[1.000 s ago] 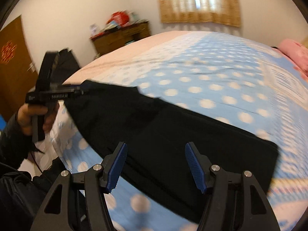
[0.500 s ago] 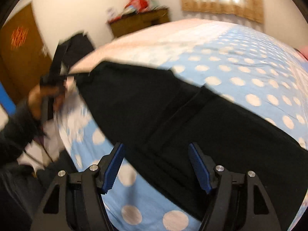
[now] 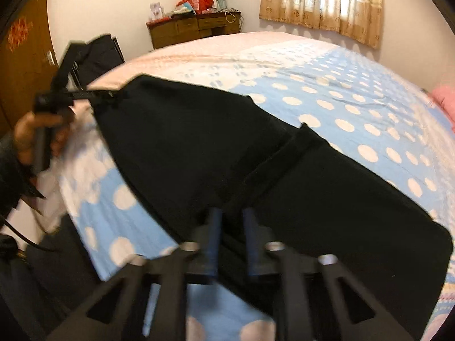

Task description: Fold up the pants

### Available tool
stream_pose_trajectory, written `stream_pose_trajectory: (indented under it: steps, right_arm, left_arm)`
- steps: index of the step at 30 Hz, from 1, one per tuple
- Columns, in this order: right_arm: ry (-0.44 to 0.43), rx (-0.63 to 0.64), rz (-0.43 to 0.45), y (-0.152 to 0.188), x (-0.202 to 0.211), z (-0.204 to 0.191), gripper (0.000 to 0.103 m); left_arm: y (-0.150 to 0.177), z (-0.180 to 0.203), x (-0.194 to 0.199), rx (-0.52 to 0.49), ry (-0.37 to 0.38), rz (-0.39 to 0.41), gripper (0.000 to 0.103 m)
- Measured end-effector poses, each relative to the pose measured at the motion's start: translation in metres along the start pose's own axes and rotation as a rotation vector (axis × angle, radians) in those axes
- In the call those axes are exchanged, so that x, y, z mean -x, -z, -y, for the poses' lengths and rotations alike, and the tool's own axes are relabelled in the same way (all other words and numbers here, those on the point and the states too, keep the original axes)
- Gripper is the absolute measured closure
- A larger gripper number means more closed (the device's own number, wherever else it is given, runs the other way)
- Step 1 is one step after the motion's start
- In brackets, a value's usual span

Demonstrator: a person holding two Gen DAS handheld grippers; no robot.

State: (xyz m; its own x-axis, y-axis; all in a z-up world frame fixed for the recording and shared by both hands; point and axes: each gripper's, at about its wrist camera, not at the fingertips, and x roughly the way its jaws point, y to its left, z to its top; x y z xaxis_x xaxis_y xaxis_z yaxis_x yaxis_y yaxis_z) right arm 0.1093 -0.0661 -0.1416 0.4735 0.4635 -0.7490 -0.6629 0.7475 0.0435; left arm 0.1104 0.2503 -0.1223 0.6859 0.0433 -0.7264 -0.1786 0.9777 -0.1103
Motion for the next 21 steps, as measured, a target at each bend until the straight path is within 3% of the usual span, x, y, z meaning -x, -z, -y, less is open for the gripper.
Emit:
stream_pose_trajectory:
  steps: [4,9,10,13,18,21]
  right_arm:
    - [0.000,0.017,0.025,-0.003,0.016,-0.005,0.097]
    - [0.002,0.063,-0.055,0.008,-0.008,-0.014,0.094]
    - [0.003,0.067,-0.036,0.008,-0.004,-0.015,0.091]
    - [-0.023,0.063,-0.032,0.005,0.006,-0.014,0.061]
    - [-0.020,0.032,0.055,0.008,0.034,0.000,0.059]
    - [-0.018,-0.004,0.107,0.014,0.050,0.009,0.059]
  left_arm:
    - [-0.002,0.004,-0.002,-0.018,0.005,-0.007,0.018]
    - [-0.001,0.007,-0.002,-0.037,-0.021,0.001,0.018]
    - [-0.001,0.007,-0.002,-0.037,-0.017,-0.001,0.018]
    - [0.000,0.006,-0.002,-0.042,0.008,-0.015,0.017]
    - [-0.002,0.012,-0.007,-0.074,0.004,-0.032,0.017]
    - [-0.004,0.013,-0.010,-0.071,0.014,-0.037,0.028]
